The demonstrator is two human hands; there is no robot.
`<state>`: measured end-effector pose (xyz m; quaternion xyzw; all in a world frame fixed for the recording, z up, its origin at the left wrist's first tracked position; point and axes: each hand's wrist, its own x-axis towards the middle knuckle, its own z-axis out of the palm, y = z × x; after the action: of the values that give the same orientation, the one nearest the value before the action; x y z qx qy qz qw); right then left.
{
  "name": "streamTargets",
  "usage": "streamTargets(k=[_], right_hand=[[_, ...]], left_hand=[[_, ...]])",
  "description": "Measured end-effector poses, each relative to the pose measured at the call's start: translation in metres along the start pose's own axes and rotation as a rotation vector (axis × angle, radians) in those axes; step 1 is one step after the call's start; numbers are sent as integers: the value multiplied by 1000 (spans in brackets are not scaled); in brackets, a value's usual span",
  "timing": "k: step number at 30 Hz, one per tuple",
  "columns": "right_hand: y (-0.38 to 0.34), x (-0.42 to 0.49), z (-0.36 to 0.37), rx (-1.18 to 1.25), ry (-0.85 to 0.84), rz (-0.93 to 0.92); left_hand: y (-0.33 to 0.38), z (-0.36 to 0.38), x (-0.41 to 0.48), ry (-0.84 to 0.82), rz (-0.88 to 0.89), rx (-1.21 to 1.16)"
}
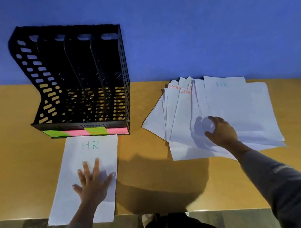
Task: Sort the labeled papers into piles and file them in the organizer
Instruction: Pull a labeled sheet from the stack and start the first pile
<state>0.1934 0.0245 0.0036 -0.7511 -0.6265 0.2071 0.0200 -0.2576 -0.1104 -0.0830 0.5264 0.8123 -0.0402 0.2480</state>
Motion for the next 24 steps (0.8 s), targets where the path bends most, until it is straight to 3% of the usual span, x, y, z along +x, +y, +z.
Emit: streamTargets(k=[6,10,17,20,24], right_hand=[[26,5,14,92,-121,156],[36,-2,20,61,-154,88],[34,-10,27,-199,-72,87],[34,-12,32,-206,-79,175],[34,-17,28,-196,52,158]], left_hand=[[5,-7,0,-4,-11,4],[9,-12,-3,18,-10,4],[20,-18,-15,101,35,-81],[39,-19,-21,140,37,-182],[74,-16,-34,187,144,-279]])
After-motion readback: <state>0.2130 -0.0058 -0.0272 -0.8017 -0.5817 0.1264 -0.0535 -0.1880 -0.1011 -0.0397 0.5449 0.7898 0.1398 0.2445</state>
